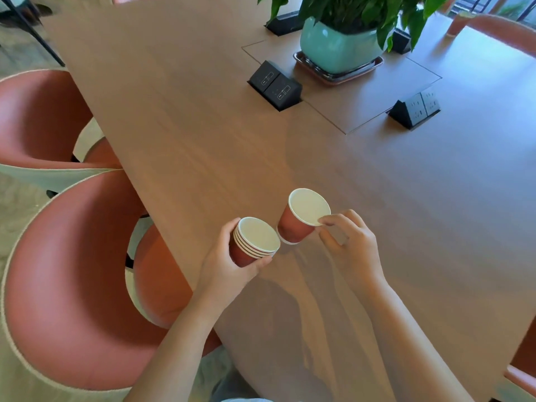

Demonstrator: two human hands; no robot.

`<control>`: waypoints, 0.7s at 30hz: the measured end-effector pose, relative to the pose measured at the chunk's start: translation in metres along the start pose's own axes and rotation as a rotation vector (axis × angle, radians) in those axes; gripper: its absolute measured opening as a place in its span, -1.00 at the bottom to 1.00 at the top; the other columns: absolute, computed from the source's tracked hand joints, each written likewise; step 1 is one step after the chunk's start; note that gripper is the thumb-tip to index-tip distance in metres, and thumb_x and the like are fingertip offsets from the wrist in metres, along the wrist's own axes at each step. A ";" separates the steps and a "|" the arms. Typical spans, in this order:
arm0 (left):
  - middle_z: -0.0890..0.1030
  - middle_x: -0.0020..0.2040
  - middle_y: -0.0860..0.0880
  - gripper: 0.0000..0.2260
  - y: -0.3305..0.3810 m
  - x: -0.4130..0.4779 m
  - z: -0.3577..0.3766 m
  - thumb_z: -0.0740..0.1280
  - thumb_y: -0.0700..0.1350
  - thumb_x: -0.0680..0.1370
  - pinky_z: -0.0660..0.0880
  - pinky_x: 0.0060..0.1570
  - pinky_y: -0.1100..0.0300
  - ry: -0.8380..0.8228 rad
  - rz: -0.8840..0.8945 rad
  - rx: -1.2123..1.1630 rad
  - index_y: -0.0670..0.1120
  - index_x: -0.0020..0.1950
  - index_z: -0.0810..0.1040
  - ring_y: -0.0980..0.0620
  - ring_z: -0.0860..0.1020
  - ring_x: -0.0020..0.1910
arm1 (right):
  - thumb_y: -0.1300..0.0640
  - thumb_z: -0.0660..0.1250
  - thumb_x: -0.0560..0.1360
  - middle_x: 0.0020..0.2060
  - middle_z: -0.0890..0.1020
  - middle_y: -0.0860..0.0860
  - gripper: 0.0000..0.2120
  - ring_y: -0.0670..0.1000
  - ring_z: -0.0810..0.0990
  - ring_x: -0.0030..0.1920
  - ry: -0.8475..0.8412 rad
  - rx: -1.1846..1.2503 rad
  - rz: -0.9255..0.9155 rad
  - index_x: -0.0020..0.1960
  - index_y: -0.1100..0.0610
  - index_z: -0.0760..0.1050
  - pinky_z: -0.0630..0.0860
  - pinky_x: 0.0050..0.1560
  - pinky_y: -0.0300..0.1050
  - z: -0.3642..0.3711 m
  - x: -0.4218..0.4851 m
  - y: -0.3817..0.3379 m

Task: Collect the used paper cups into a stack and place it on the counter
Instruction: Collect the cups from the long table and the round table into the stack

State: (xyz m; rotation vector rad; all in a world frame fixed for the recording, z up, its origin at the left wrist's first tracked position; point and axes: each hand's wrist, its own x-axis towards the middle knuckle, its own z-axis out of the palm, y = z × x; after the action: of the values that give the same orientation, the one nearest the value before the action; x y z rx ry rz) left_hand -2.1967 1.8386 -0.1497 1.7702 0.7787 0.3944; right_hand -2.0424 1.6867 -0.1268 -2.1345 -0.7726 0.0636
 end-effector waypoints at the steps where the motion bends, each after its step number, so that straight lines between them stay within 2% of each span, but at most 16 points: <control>1: 0.48 0.20 0.26 -0.32 0.001 0.000 0.002 0.57 0.09 0.25 0.52 0.12 0.01 -0.023 -0.004 0.017 0.19 0.27 0.33 0.19 0.47 0.20 | 0.28 0.42 0.39 -0.22 0.49 0.01 -0.89 -0.09 0.48 -0.23 0.006 0.007 -0.009 -0.10 0.15 0.59 0.32 -0.25 -0.39 -0.007 -0.003 0.001; 3: 0.47 0.19 0.32 -0.32 0.004 -0.002 0.008 0.56 0.13 0.23 0.51 0.09 0.15 -0.055 0.002 0.047 0.24 0.26 0.32 0.22 0.47 0.18 | 0.31 0.42 0.38 -0.22 0.49 0.03 -0.87 -0.13 0.48 -0.22 0.011 0.080 0.006 -0.11 0.14 0.59 0.32 -0.25 -0.41 -0.020 -0.010 0.002; 5: 0.45 0.17 0.36 -0.32 0.007 -0.004 0.017 0.57 0.10 0.24 0.40 0.08 0.35 -0.072 0.024 0.068 0.27 0.25 0.30 0.24 0.46 0.19 | 0.29 0.40 0.40 -0.19 0.51 0.01 -0.86 -0.20 0.46 -0.20 -0.001 0.133 0.024 -0.08 0.12 0.59 0.32 -0.19 -0.50 -0.031 -0.015 0.003; 6: 0.45 0.17 0.35 -0.30 0.010 -0.005 0.022 0.58 0.07 0.24 0.38 0.06 0.38 -0.080 0.028 0.069 0.26 0.27 0.30 0.24 0.46 0.19 | 0.26 0.38 0.41 -0.16 0.53 -0.01 -0.87 -0.21 0.45 -0.18 -0.008 0.118 0.021 -0.05 0.12 0.59 0.34 -0.15 -0.51 -0.037 -0.017 0.003; 9: 0.46 0.18 0.34 -0.30 0.017 -0.007 0.036 0.58 0.07 0.25 0.39 0.07 0.36 -0.114 0.034 0.058 0.24 0.29 0.31 0.29 0.45 0.17 | 0.23 0.34 0.44 -0.13 0.54 -0.05 -0.87 -0.22 0.47 -0.16 0.009 0.122 0.021 -0.02 0.14 0.59 0.38 -0.09 -0.50 -0.054 -0.022 0.006; 13: 0.46 0.23 0.28 -0.28 0.026 -0.010 0.050 0.57 0.05 0.26 0.42 0.17 0.22 -0.164 0.051 0.054 0.18 0.34 0.31 0.25 0.44 0.22 | 0.36 0.40 0.38 -0.20 0.52 0.00 -0.82 -0.20 0.49 -0.17 0.059 0.221 0.026 -0.11 0.11 0.59 0.36 -0.24 -0.42 -0.077 -0.027 0.011; 16: 0.46 0.21 0.30 -0.29 0.033 -0.011 0.060 0.57 0.04 0.28 0.41 0.17 0.22 -0.187 0.054 0.040 0.17 0.34 0.31 0.26 0.44 0.21 | 0.38 0.41 0.37 -0.20 0.52 -0.03 -0.75 -0.19 0.49 -0.17 0.082 0.177 -0.021 -0.11 0.04 0.58 0.36 -0.24 -0.39 -0.091 -0.027 0.017; 21: 0.47 0.20 0.32 -0.29 0.041 -0.010 0.072 0.57 0.02 0.27 0.42 0.15 0.22 -0.196 0.041 0.030 0.19 0.33 0.32 0.29 0.44 0.20 | 0.36 0.42 0.36 -0.21 0.54 0.00 -0.81 -0.17 0.49 -0.15 0.101 0.095 -0.051 -0.10 0.13 0.60 0.37 -0.19 -0.38 -0.107 -0.025 0.027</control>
State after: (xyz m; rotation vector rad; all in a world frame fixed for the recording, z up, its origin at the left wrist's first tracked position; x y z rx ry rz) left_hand -2.1469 1.7729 -0.1346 1.8240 0.6129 0.2335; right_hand -2.0160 1.5853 -0.0832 -2.0115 -0.7501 -0.0336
